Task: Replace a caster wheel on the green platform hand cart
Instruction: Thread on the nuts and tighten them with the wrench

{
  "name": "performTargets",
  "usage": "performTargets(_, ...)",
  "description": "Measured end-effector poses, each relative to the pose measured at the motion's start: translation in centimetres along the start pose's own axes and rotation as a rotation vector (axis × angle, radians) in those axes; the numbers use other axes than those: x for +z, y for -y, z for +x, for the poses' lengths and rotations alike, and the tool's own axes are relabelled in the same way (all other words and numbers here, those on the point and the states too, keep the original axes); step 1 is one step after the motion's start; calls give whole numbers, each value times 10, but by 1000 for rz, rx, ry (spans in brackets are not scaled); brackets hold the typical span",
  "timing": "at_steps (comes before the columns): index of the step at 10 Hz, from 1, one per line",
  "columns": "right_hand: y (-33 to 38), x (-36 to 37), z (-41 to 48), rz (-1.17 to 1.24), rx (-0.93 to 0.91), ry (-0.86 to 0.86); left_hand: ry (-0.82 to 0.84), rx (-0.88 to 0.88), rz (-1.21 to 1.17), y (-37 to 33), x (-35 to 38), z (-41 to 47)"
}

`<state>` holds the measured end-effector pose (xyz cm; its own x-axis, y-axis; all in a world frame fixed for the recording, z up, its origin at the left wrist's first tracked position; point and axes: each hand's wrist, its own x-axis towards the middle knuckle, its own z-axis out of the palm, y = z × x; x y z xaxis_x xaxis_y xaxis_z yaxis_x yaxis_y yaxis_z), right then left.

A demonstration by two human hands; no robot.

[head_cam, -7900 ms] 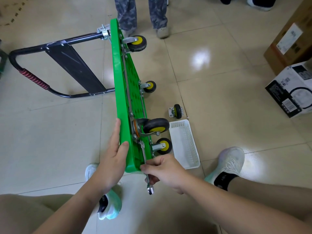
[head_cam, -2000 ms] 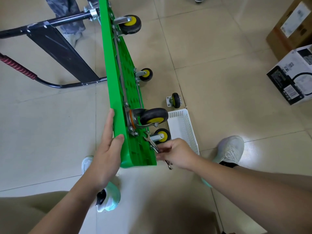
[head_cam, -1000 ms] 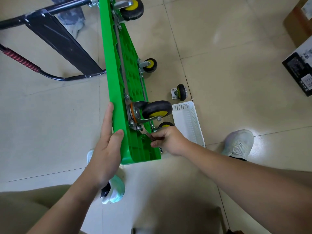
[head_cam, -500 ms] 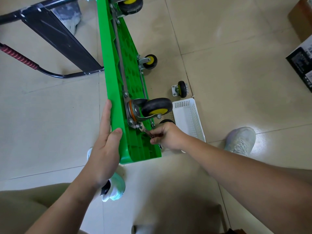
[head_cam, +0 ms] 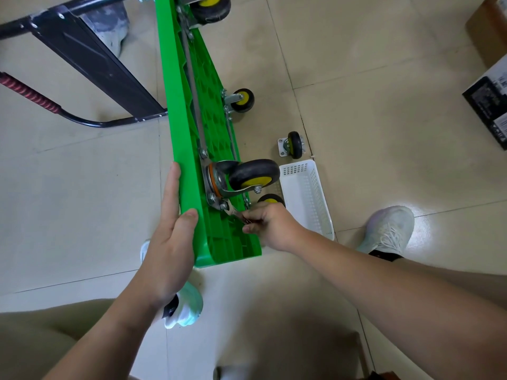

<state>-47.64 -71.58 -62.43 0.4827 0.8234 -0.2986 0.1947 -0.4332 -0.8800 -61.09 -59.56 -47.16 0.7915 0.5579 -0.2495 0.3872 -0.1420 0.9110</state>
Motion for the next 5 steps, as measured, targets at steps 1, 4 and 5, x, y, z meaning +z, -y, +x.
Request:
performTargets(1, 3, 3, -3, 89, 6, -37, -21, -25, 27, -5, 1, -2)
performTargets(4, 30, 2, -37, 159, 208, 53, -8, -23, 3, -3, 1, -5)
performTargets(5, 43, 0, -51, 171, 234, 56, -2, -34, -2, -5, 0, -5)
